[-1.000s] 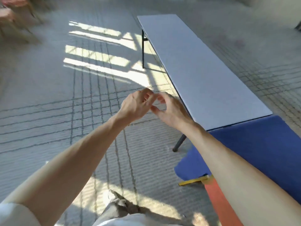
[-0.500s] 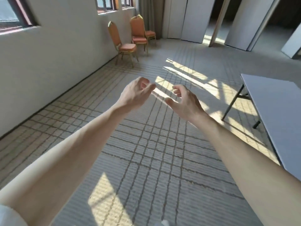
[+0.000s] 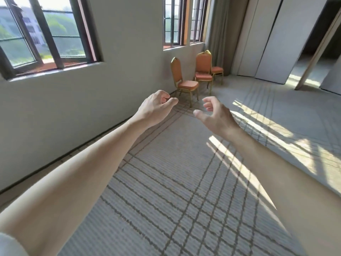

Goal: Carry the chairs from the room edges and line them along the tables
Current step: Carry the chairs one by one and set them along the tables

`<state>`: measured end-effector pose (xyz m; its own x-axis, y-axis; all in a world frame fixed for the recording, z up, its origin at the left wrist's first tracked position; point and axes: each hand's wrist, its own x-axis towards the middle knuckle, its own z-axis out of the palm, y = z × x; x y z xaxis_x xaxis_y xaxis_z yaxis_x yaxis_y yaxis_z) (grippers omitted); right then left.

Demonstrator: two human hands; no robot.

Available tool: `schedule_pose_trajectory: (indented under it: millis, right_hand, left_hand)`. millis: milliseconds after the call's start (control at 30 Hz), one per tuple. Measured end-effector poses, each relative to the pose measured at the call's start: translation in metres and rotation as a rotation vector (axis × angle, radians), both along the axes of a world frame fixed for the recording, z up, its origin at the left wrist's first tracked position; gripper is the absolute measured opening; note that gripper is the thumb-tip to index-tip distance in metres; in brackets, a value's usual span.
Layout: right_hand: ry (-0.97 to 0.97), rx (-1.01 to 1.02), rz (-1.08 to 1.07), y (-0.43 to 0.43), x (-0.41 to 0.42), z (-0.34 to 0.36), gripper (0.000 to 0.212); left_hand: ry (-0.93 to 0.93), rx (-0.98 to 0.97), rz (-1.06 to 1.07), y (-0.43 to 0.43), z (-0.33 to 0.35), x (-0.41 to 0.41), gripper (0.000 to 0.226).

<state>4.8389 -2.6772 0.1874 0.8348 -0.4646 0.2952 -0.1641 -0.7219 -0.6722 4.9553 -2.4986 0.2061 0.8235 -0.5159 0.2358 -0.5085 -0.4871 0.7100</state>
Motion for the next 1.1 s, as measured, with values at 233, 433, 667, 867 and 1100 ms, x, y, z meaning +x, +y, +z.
schedule_pose_trajectory:
  millis: [233,433,667,867,1100]
  right_hand:
    - [-0.008,0.032,0.096,-0.070,0.143,0.014,0.056]
    - [0.015,0.045,0.109,-0.132,0.272,0.008,0.055]
    - [0.045,-0.010,0.081,-0.220,0.439,0.005,0.054]
    - [0.070,-0.029,0.036,-0.288,0.586,0.014,0.055]
    - [0.049,-0.012,0.037,-0.345,0.750,0.001,0.056]
  left_hand:
    - [0.036,-0.062,0.077,-0.067,0.012,0.129,0.050]
    - [0.040,-0.085,0.090,-0.128,0.001,0.257,0.045]
    - [0.042,-0.111,0.028,-0.224,-0.004,0.433,0.040]
    - [0.056,-0.118,-0.009,-0.292,0.006,0.577,0.042]
    - [0.072,-0.066,0.006,-0.343,-0.007,0.738,0.043]
